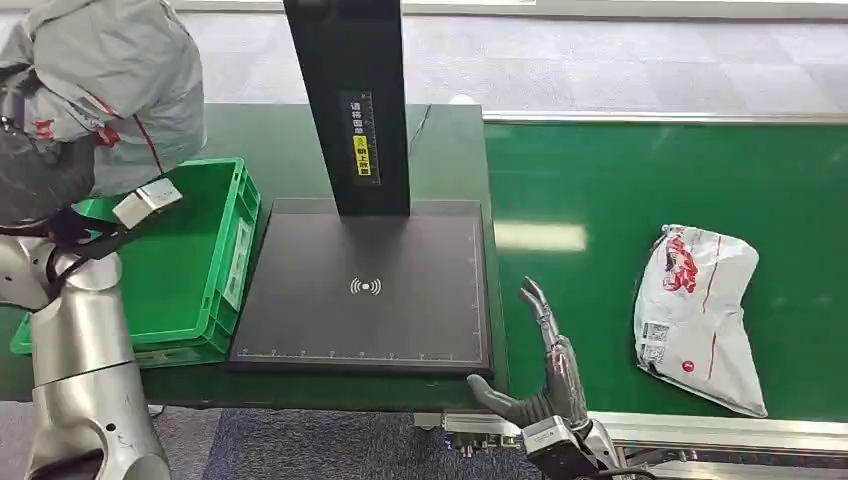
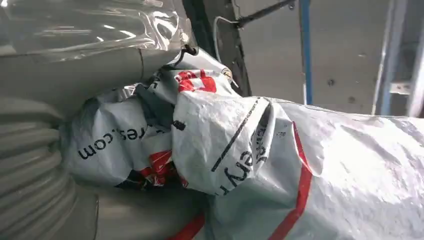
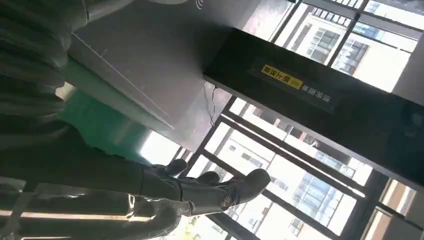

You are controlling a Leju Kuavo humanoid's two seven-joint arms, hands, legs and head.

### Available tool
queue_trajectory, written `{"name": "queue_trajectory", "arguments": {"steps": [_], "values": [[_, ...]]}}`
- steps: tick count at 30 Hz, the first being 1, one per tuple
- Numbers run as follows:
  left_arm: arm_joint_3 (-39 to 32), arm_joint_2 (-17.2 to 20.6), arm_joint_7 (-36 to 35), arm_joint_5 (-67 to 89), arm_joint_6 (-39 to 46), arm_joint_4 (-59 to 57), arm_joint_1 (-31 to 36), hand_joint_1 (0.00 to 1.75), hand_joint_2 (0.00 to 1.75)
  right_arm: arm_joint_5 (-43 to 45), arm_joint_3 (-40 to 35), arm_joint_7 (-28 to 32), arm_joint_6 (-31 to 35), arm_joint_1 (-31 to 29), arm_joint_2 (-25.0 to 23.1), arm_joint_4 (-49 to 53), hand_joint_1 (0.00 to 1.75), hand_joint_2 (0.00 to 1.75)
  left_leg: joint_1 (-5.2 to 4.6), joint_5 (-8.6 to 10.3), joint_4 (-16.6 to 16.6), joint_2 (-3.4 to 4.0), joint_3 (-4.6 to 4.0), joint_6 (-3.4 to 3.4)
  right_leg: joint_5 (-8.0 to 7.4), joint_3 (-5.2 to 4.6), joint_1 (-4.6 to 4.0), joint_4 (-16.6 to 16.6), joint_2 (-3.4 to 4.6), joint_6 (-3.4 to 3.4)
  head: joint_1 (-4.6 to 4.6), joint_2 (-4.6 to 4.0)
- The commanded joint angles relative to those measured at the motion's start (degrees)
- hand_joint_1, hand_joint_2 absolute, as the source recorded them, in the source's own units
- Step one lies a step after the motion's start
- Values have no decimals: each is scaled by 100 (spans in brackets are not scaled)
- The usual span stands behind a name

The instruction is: Moved the parcel from conveyor to table for the left to box.

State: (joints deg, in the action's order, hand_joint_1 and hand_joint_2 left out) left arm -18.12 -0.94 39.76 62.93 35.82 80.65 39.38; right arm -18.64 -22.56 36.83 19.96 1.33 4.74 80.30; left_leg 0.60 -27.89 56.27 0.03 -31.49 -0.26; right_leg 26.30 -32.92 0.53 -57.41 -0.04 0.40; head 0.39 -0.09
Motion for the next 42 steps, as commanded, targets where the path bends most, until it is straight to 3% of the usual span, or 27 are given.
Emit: {"name": "queue_trajectory", "arguments": {"steps": [1,6,8,10,13,15,16,17,18,19,27,36,37,38,39,40,42], "values": [[-211,63,24,3,418,-467,391,175,175,11,20,-18,-6,-32,-8,-35,0,175,3,-1,2,-1,-2,1,0,1,-4,2,-1,-2,-2,0],[-318,45,24,142,418,-404,584,175,175,7,41,-18,3,14,-7,-17,0,175,2,1,3,-6,-5,-1,0,-2,-3,0,-6,-3,-2,0],[-784,134,13,642,418,-912,1146,175,175,-11,60,-17,30,75,-15,-5,0,175,7,0,12,-8,-16,-2,0,-13,-8,-6,-8,-5,-4,0],[-1101,359,-426,1497,418,-1349,1599,175,175,-26,69,-16,53,127,-29,43,0,175,7,0,11,-8,-13,-2,1,-11,-8,-6,-8,-4,-2,0],[-765,1040,-1798,2406,418,-2706,2136,175,175,-124,90,-66,148,200,-23,155,0,175,6,3,9,-4,-13,-5,-1,-13,-7,-9,-4,-8,0,0],[467,1754,-3468,2707,418,-4591,2613,175,175,-173,154,-136,213,285,-36,299,0,175,4,6,4,-6,-6,-7,-1,-10,-5,-9,-5,-9,-2,0],[822,1836,-3887,2707,276,-5170,2848,175,175,-189,173,-176,230,326,-30,353,0,175,5,7,4,-3,-3,-9,-2,-7,-6,-9,-5,-12,-4,0],[1503,1842,-4728,2707,-352,-5984,3271,175,175,-242,210,-264,264,433,1,488,0,175,7,10,0,-3,-3,-10,-7,-9,-8,-5,-6,-17,-2,0],[1745,1670,-5666,2707,-2063,-6489,3495,175,175,-346,248,-366,217,535,37,614,0,175,13,11,16,-46,-20,-8,4,-9,-14,-12,-49,-14,-2,0],[2022,1672,-5952,2707,-2255,-6553,3467,175,175,-387,247,-375,159,550,49,661,0,175,17,18,21,-86,-29,-9,9,-5,-18,-13,-88,-14,-4,0],[2418,1994,-6253,2707,-2849,-6735,3305,175,175,-544,211,-414,-163,275,-81,426,0,175,12,6,4,60,-16,-12,-26,-26,-13,-2,56,-18,2,0],[2403,2043,-6279,2707,-3195,-6699,3187,166,175,-635,219,-422,-265,262,-129,418,0,175,11,12,2,43,-33,-14,-27,-48,-12,-2,54,-16,-2,0],[2404,2073,-6272,2707,-3172,-6697,3168,159,175,-637,218,-423,-273,257,-133,418,0,175,11,12,3,43,-38,-14,-28,-52,-12,-1,55,-15,0,0],[2366,2088,-6255,2678,-3143,-6692,3145,124,175,-640,221,-425,-281,254,-139,420,0,175,12,11,4,45,-34,-14,-27,-50,-12,-2,57,-16,0,0],[2299,2102,-6158,2620,-2869,-6612,3065,14,175,-653,230,-432,-295,264,-151,431,0,175,11,11,4,47,-38,-15,-28,-53,-12,-3,60,-14,0,0],[2254,2104,-6108,2577,-2787,-6603,3034,0,175,-657,233,-434,-298,268,-156,436,0,175,10,13,0,44,-33,-14,-28,-48,-10,1,57,-14,0,0],[2032,2054,-5862,2342,-2592,-6591,2924,0,175,-672,256,-442,-296,290,-158,453,0,175,11,11,-1,47,-31,-15,-27,-45,-11,1,59,-15,-2,0]]}}
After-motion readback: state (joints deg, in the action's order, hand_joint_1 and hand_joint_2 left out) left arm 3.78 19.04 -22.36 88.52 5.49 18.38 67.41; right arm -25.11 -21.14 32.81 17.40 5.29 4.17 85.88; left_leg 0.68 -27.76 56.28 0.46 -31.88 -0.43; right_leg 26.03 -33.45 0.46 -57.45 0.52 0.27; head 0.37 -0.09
